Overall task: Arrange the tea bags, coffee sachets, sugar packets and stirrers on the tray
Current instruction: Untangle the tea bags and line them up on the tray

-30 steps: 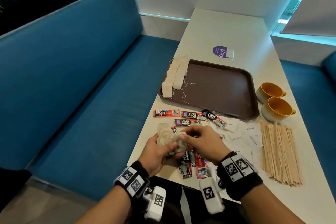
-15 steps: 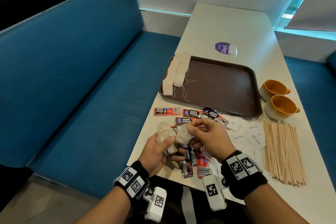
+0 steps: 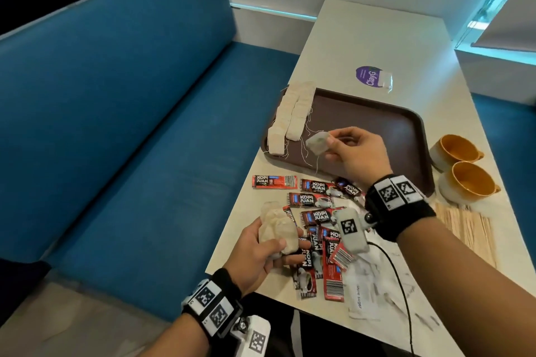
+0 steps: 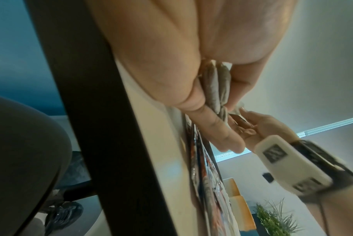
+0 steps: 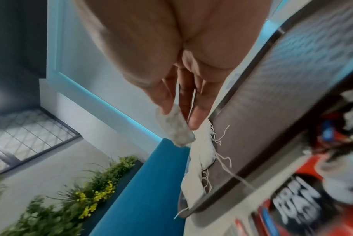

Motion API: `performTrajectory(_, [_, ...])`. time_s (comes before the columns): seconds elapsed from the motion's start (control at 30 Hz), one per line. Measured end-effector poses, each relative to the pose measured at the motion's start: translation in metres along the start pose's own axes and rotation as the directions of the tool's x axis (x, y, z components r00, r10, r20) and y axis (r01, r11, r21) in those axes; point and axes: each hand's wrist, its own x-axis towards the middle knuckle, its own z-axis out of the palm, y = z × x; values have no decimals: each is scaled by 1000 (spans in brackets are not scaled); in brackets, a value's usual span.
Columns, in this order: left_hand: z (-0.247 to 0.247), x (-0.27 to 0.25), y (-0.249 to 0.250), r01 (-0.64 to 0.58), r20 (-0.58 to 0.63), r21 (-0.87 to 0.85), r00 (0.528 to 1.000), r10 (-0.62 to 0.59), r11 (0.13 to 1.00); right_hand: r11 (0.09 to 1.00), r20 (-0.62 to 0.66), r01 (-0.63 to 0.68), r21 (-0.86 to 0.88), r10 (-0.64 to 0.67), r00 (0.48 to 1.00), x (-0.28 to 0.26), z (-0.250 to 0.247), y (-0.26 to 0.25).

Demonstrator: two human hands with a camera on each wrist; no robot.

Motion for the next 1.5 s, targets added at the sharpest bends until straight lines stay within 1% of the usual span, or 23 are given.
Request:
performTrajectory(0.13, [0, 0, 1, 29, 0, 15, 1000, -29, 999, 992, -46, 58, -113, -64, 997, 48, 15, 1])
performTrajectory(0.2, [1, 0, 3, 43, -4, 22, 999, -43, 999, 985, -21, 40, -165, -44, 999, 63, 23, 5])
performTrajectory(0.27, [2, -1, 5, 56, -7, 14, 998, -56, 998, 980, 85, -20, -200, 37, 996, 74, 31, 8])
performTrajectory(0.33, [2, 0, 6, 68, -3, 4, 998, -68, 998, 959, 226, -76, -274, 140, 964, 80, 39, 10])
performTrajectory(0.37, [2, 0, 6, 71, -3, 6, 997, -71, 997, 948, 262, -86, -307, 171, 950, 84, 43, 12])
performTrajectory(0.4, [1, 0, 6, 73, -7, 12, 997, -73, 997, 941, 265, -91, -325, 183, 947, 88, 47, 14])
performTrajectory(0.5, [1, 0, 7, 97, 1, 50, 995, -97, 994, 929, 201, -114, -351, 194, 960, 104, 56, 19])
performTrajectory(0.6, [1, -1, 10, 120, 7, 70, 993, -121, 990, 920, 204, -126, -372, 213, 956, 117, 60, 20])
performTrajectory(0.73, [0, -1, 8, 96, 12, 56, 995, -97, 994, 902, 195, -60, -428, 157, 968, 126, 62, 16])
performTrajectory(0.83, [-1, 0, 6, 89, 11, 36, 996, -89, 995, 889, 115, -10, -457, 69, 991, 131, 59, 14])
performTrajectory(0.87, [-1, 0, 6, 89, 11, 31, 996, -89, 996, 881, 112, 20, -473, 38, 993, 131, 58, 13])
performTrajectory(0.93, [-1, 0, 7, 94, 9, 27, 996, -94, 995, 845, 195, 77, -529, 33, 980, 128, 58, 13])
performTrajectory(1.0, [0, 0, 8, 100, 4, 36, 995, -100, 994, 802, 289, 100, -589, 94, 953, 124, 62, 15])
performTrajectory(1.07, [1, 0, 8, 97, 3, 29, 995, -97, 995, 752, 324, 121, -649, 129, 937, 124, 65, 20])
performTrajectory(1.13, [1, 0, 8, 91, 4, 20, 996, -91, 996, 720, 318, 134, -681, 126, 940, 126, 66, 24])
performTrajectory(1.27, [-1, 1, 6, 91, 10, 33, 996, -91, 995, 717, 311, 144, -682, 107, 944, 127, 66, 21])
performTrajectory(1.33, [-1, 2, 5, 94, 7, 38, 996, -94, 995, 737, 301, 131, -663, 102, 948, 125, 64, 18])
performTrajectory(1.43, [1, 1, 6, 68, -6, 41, 998, -67, 997, 817, 246, 83, -570, 74, 966, 114, 56, 8])
performTrajectory(1.5, [3, 1, 7, 55, -13, 42, 998, -55, 998, 868, 226, 83, -490, 34, 974, 96, 48, 0])
